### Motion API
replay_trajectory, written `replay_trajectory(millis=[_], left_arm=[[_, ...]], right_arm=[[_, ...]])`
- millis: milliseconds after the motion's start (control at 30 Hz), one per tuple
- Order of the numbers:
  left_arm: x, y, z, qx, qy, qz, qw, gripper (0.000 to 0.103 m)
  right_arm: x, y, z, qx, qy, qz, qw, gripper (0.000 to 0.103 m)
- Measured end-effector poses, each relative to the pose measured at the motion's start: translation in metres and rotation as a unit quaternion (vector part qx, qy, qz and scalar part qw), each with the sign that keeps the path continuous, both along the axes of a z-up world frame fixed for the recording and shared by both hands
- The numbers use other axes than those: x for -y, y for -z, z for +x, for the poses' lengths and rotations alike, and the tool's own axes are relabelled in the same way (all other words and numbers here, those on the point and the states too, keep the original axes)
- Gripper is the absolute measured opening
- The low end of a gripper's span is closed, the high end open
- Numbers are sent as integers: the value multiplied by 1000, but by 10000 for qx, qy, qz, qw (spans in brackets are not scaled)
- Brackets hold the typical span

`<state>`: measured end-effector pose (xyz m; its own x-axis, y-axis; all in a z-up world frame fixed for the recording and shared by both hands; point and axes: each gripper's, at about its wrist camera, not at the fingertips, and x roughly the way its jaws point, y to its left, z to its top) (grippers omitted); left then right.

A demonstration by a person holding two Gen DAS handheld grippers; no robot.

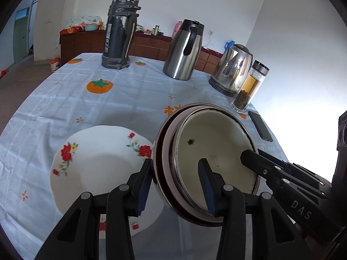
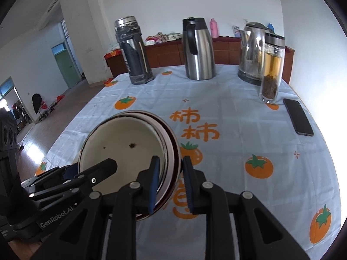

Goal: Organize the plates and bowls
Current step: 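Lift the nested bowls with both grippers toward the red-flower plate stack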

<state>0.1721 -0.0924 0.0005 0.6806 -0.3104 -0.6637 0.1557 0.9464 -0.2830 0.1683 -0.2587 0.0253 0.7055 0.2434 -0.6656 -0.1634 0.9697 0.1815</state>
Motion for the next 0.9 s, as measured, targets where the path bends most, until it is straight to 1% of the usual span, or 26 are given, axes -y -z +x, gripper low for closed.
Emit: replay_trajectory(millis=[333, 700, 900], left_arm=[[-25, -2, -8, -33, -171, 0, 9998, 45], [-64, 2, -11, -64, -478, 26, 9988, 45], [-77, 4, -10, -87, -576, 39, 9983, 45]], right_arm=[[-25, -5, 1, 29, -219, -15, 9998, 22], [-63, 2, 6, -12, -517, 4, 9987, 21], [-80, 7, 9, -63, -614, -46, 9981, 21]])
